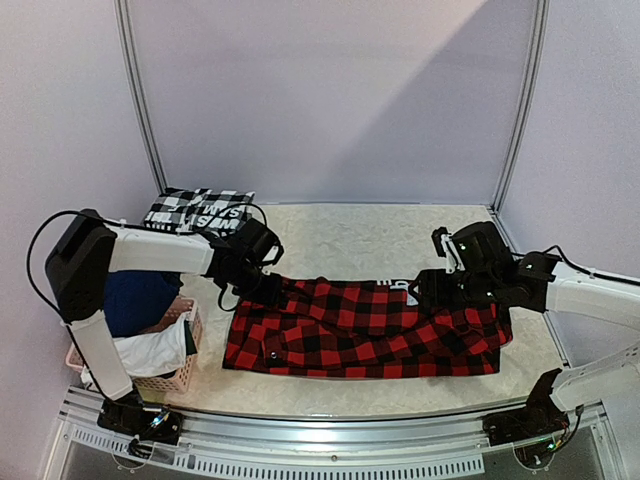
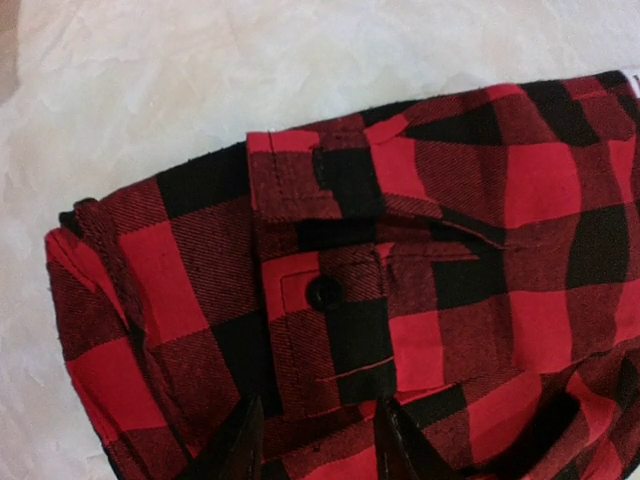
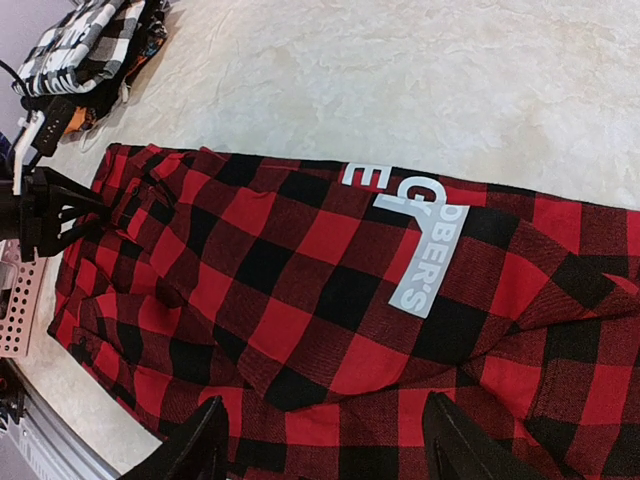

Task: Fold and stack the mixed laundry pile
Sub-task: Fold the 1/3-folded shirt at the center of the board.

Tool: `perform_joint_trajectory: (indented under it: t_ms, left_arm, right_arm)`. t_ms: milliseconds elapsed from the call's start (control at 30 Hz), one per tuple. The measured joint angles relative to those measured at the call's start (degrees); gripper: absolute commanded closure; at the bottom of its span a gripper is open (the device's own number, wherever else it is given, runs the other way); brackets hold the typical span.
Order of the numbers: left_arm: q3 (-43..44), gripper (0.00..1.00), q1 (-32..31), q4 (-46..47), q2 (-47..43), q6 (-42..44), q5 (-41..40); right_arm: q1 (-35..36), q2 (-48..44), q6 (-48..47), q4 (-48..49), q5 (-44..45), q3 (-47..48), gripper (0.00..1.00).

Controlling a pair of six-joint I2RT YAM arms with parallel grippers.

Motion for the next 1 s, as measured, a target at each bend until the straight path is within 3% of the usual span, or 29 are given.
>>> perform_joint_trajectory:
  t_ms: [167, 400, 700, 833, 1000]
  left_arm:
    - [0.1, 0.58, 0.3, 0.3, 2.8, -0.2, 0.3]
    - [0.5, 0.66, 0.3, 1.3, 4.8, -0.5, 1.7]
    - [0.5, 0.84, 0.2, 2.6, 5.0, -1.2, 3.9]
    - [0.5, 1.00, 0.0, 3.4, 5.0, -1.6, 4.6]
    - [0.5, 1.00, -0.5, 3.7, 4.1, -1.6, 5.4]
  right_arm:
    - [0.0, 0.0, 0.0, 0.4, -0.1, -0.6, 0.33]
    - [0.0, 0.6, 0.0, 0.9, -0.6, -0.9, 0.33]
    - [0.0, 1.4, 0.0, 1.1, -1.1, -0.9, 0.33]
    - [0.0, 1.4, 0.0, 1.2, -1.2, -0.9, 0.33]
    - [0.0, 1.4, 0.0, 1.2, -1.2, -0.9, 0.33]
